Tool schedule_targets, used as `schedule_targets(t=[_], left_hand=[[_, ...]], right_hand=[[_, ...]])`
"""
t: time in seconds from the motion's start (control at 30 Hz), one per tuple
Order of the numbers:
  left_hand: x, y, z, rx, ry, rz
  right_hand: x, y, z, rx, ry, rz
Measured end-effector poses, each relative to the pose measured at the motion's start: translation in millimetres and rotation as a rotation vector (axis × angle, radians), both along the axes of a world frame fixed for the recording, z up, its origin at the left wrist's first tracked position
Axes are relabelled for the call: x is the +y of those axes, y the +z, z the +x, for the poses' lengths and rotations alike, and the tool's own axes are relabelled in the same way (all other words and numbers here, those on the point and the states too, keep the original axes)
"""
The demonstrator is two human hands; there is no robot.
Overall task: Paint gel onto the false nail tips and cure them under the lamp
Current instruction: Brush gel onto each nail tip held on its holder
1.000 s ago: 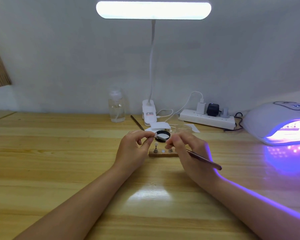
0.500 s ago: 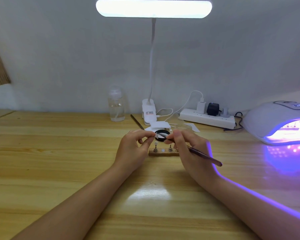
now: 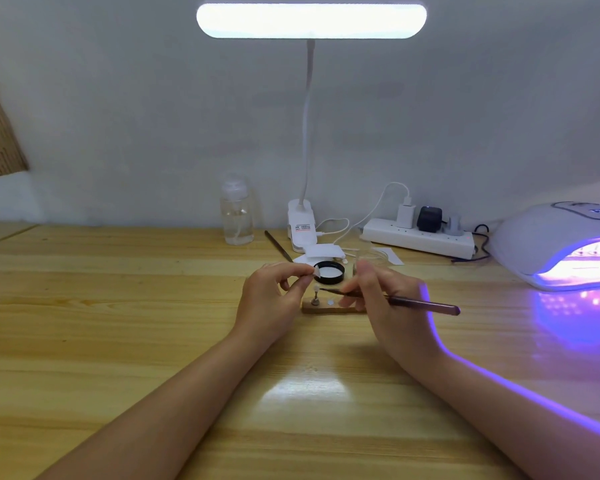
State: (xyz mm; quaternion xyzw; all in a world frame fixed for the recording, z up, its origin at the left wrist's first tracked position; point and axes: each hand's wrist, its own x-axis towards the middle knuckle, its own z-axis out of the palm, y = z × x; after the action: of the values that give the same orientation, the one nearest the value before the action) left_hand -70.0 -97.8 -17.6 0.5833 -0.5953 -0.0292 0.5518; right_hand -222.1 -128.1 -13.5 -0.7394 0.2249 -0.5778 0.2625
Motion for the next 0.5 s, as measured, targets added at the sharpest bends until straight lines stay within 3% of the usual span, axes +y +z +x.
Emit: schedule_targets(t=[0.13, 0.5], left_hand=[[0.3, 0.3, 0.1, 0.006, 0.001, 0.005], [0.4, 0.7, 0.2, 0.031, 0.004, 0.026]], right_hand=[[0.1, 3.9, 0.6, 0.048, -0.036, -0.078], [-0.2, 1.8, 1.7, 0.031, 0.01, -0.006]])
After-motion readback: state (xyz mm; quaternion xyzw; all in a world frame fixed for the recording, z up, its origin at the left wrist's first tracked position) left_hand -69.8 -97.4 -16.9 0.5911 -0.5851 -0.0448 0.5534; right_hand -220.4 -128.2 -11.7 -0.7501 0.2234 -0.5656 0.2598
